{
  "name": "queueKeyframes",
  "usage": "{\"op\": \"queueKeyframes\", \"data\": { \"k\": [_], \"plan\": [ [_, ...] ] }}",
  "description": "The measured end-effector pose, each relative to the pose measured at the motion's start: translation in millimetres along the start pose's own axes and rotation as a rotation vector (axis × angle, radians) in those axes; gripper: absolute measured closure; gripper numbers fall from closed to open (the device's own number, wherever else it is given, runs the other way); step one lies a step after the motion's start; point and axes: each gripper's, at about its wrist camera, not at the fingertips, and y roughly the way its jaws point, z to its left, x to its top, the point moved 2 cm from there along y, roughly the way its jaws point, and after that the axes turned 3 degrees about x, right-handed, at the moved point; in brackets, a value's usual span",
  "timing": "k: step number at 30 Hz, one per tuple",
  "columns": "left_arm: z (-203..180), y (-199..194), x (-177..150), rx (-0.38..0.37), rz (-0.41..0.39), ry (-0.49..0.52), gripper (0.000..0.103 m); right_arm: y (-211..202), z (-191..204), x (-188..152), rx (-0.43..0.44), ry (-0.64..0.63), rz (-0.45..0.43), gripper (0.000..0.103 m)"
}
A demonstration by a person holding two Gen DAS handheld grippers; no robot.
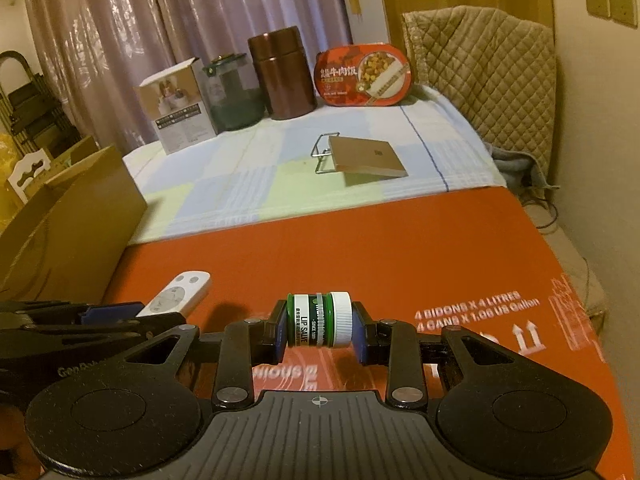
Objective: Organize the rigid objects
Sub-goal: 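Lift the remote and pill bottle and carry them toward the cardboard box, then carry the remote and pill bottle over the open cardboard box with both grippers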
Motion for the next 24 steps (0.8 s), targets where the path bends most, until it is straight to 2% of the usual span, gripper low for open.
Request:
{"op": "queueKeyframes", "data": {
  "k": [15,24],
  "plan": [
    [27.1,-99.8,-10.7,-0.002,-0.092,-0.036,0.068,-71.3,65.8,-8.0,0.041,-0.064,-0.058,0.075],
    [52.4,-138.6,-13.0,0.031,-0.139,-0.067,0.068,-84.8,101.2,-4.6,0.076,-0.122,-0.072,0.075]
  ]
}}
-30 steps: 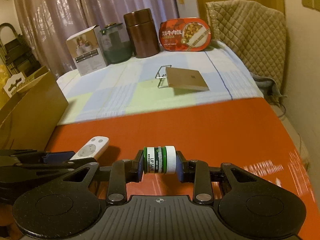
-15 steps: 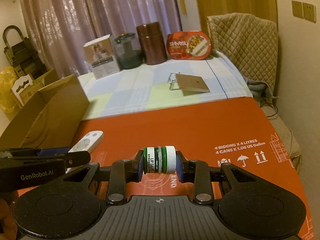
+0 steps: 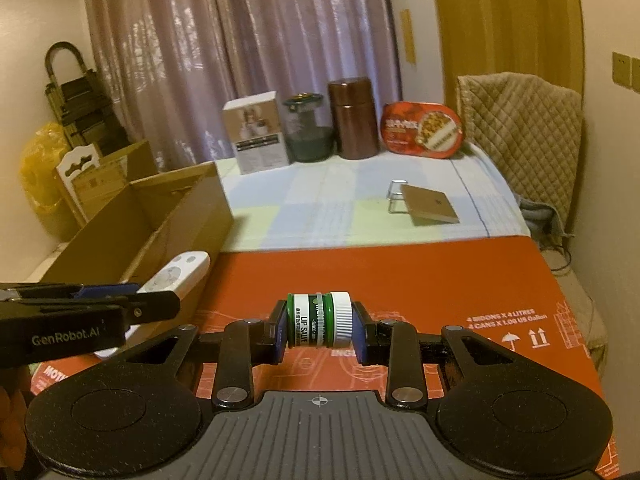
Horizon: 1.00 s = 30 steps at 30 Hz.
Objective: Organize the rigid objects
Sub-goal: 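Carry the remote and pill bottle over the open cardboard box with both grippers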
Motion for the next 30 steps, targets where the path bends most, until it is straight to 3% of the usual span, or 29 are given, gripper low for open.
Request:
{"op": "queueKeyframes", "data": {
  "k": [30],
  "plan": [
    [108.6,-46.2,16.0,0.172,-0.053,-0.105,0.068,40.6,101.6,21.3,0.163,-0.167,0.012,0.075]
  ]
}}
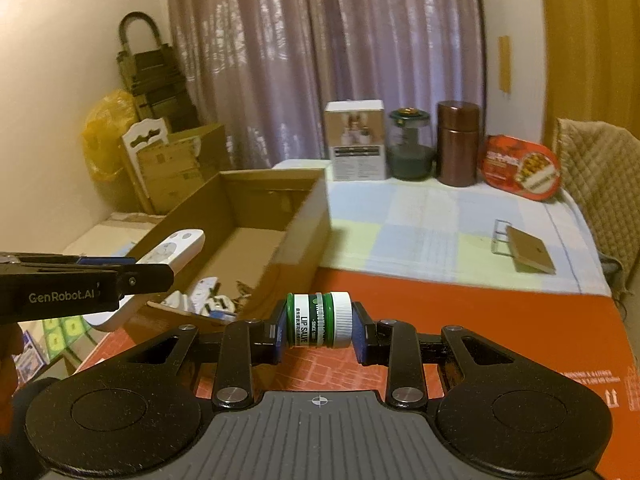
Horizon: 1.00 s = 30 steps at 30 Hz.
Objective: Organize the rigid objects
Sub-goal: 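Carry the remote and pill bottle over the open cardboard box with both grippers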
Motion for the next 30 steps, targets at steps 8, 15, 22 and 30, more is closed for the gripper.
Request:
{"op": "queueKeyframes", "data": {
  "k": [8,15,22,30],
  "plan": [
    [38.0,7.2,14.2,0.048,-0.003,-0.013,0.068,30.0,29.9,16.2,0.052,-0.043,0.007,0.075],
    [55.0,26.1,26.1,0.050,0.019,0.004,0.068,62.3,43.7,29.1,0.071,-0.064,0.027,0.075],
    [63.7,43.7,29.0,0.038,0.039,0.013,0.068,86.4,50.0,36.1,0.079,-0.070,0.047,0.075],
    [75.2,67.1,28.5,0.042,0.069,0.012,0.068,108.7,53.5,37.0,0.084,-0.081,0.074,0.075]
  ]
}}
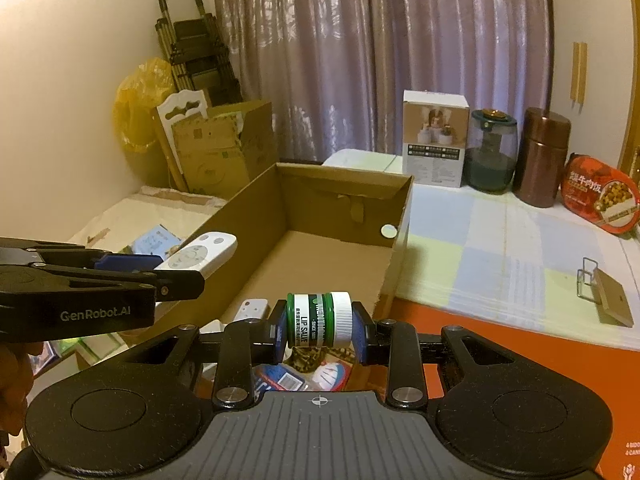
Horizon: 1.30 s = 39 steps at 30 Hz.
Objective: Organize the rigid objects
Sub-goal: 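Carry the remote and pill bottle over the open cardboard box with both grippers, then open the left gripper to drop the remote into the box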
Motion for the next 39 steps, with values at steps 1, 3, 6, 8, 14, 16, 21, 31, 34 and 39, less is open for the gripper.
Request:
{"op": "queueKeyframes", "data": {
  "k": [1,3,6,8,14,16,21,31,34,39],
  "plan": [
    [1.2,2.5,0.5,0.000,0.003,-0.001,0.068,1.8,0.2,-0.4,0.001,-0.001,0.004,0.075],
    [3.8,7.7,0.8,0.002,0.010,-0.002,0.068,7.2,-0.2,-0.8,0.001,-0.004,0.013,0.075],
    [8.0,15.8,1.5,0.000,0.019,-0.003,0.068,13.5,-1.9,-0.8,0.002,-0.004,0.022,0.075],
    [10.9,21.4,2.7,0.002,0.025,0.002,0.068,18.2,-2.6,-0.4,0.000,-0.005,0.028,0.075],
    [16.1,36.5,3.4,0.005,0.048,0.013,0.068,27.2,-5.0,2.4,-0.004,-0.005,0.037,0.075],
    [16.0,40.3,3.0,0.003,0.053,0.019,0.068,30.3,-5.6,2.4,-0.004,-0.004,0.040,0.075],
    [14.5,48.4,2.4,-0.001,0.064,0.023,0.068,35.9,-4.2,1.0,-0.002,-0.004,0.049,0.075],
    [14.0,55.0,2.1,-0.001,0.073,0.026,0.068,41.4,-3.6,0.4,0.003,-0.002,0.059,0.075],
    [13.8,57.1,1.8,-0.003,0.076,0.027,0.068,41.4,-2.7,0.3,0.004,-0.001,0.058,0.075],
    [15.3,60.8,3.5,-0.001,0.079,0.027,0.068,41.8,-1.9,1.3,0.003,0.000,0.058,0.075]
  ]
}}
